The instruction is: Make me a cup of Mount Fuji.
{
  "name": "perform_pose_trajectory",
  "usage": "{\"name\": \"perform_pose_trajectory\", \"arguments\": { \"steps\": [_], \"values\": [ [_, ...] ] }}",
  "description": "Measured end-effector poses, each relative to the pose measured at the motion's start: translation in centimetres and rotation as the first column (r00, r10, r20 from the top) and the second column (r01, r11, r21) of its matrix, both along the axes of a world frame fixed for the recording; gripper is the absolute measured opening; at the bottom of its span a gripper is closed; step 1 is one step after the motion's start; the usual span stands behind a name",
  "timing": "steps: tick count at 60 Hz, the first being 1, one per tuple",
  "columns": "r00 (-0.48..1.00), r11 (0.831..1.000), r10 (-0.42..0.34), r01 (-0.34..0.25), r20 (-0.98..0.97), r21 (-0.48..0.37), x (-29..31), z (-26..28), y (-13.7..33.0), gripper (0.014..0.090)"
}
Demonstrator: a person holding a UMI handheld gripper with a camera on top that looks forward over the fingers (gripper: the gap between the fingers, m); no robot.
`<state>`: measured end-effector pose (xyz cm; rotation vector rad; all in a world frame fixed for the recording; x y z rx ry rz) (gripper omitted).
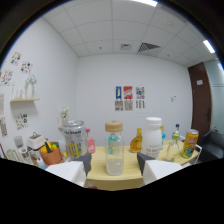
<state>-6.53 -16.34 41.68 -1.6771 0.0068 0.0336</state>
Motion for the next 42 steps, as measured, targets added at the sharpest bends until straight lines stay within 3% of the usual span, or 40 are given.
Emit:
{"name": "perform_pose_trajectory", "arguments": {
  "steps": [6,11,16,21,24,35,42],
  "values": [
    [1.000,1.000,-0.012,0.012,-0.012,-0.009,-0.3,-0.4,2.9,0.0822],
    [1.000,0.999,-0.007,0.006,-0.019,-0.036,-0.7,-1.1,4.9,0.0759],
    [0.999,0.998,-0.031,0.031,0.010,-0.060,-0.2,-2.2,6.4,0.0661],
    [0.998,0.996,-0.052,0.053,0.019,-0.068,0.4,-2.5,7.0,0.0485],
    [0.999,0.997,-0.048,0.049,0.008,-0.063,0.3,-2.4,7.1,0.0436],
    [0.998,0.995,-0.058,0.059,0.021,-0.080,0.4,-2.3,6.8,0.0417],
    [0.998,0.997,-0.054,0.055,0.024,-0.045,0.4,-0.4,5.4,0.0414]
  ]
}}
